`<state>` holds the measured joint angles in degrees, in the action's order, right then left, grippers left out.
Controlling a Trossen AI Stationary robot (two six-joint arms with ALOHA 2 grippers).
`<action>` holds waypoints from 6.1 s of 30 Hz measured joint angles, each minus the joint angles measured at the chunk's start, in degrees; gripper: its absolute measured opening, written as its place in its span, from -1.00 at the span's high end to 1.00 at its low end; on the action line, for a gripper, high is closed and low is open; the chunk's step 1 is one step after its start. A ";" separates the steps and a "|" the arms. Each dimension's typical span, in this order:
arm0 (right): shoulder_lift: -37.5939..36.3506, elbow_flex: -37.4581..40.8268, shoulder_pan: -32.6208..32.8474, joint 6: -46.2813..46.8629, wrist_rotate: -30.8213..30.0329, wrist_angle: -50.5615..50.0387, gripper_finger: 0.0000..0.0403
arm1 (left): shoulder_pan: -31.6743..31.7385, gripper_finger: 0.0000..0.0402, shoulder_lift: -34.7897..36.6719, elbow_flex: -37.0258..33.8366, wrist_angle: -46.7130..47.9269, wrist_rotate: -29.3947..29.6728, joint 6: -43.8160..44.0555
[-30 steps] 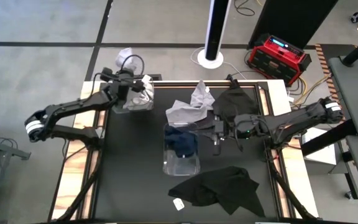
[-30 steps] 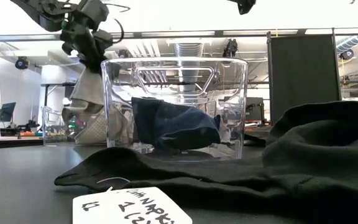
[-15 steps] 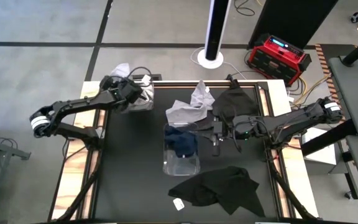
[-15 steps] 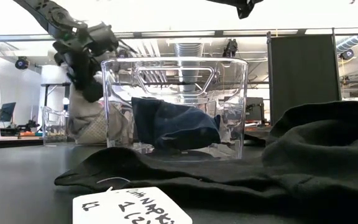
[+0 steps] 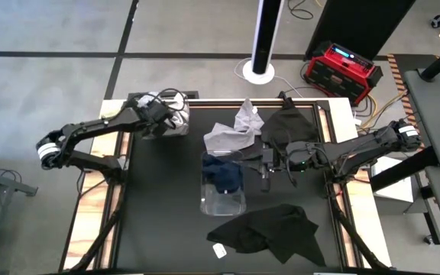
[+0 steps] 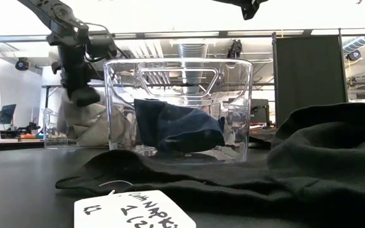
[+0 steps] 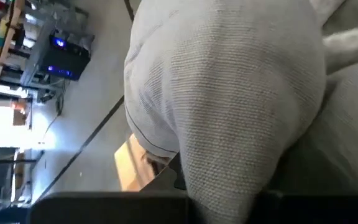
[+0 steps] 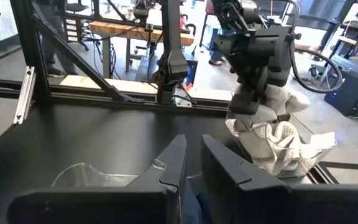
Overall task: Sort towels by color in basket
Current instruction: Put the bottom gray towel into the top transparent bin, then put the top black towel into the bottom transparent bin
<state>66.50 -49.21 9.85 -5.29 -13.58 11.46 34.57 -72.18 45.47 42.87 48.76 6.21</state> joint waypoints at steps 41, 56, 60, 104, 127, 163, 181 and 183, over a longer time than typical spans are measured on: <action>2.32 0.11 0.02 2.33 0.04 -0.46 0.81 | 13.55 1.00 -11.52 4.20 6.06 -15.18 1.65; 2.32 0.14 0.02 2.35 0.04 -0.50 0.81 | 13.87 0.66 -11.37 5.51 6.06 -17.25 1.25; 2.32 0.15 0.02 2.34 0.04 -0.50 0.81 | 13.87 0.38 -11.34 5.51 6.26 -16.98 1.32; 2.29 0.15 0.00 4.74 0.02 -0.48 0.81 | 13.85 -0.09 -8.55 20.72 18.15 -14.83 -1.40; 3.04 0.20 0.02 5.08 0.02 -1.77 0.81 | 13.92 1.00 -8.68 14.75 17.88 -24.52 -0.13; 0.42 -3.99 -24.13 34.19 -11.88 -55.99 0.95 | -46.58 1.00 10.15 1.92 -9.88 2.90 18.93; 9.23 -3.92 -32.28 23.27 -1.74 -55.78 0.10 | -63.63 1.00 3.17 2.71 -13.79 10.16 28.56; 10.88 -3.91 -32.28 23.24 -1.20 -55.55 -0.05 | -64.35 1.00 2.05 2.71 -13.77 10.36 30.51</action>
<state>77.38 -53.12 -22.44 17.94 -14.78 -44.09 -29.78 -70.13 48.18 29.10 59.12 36.73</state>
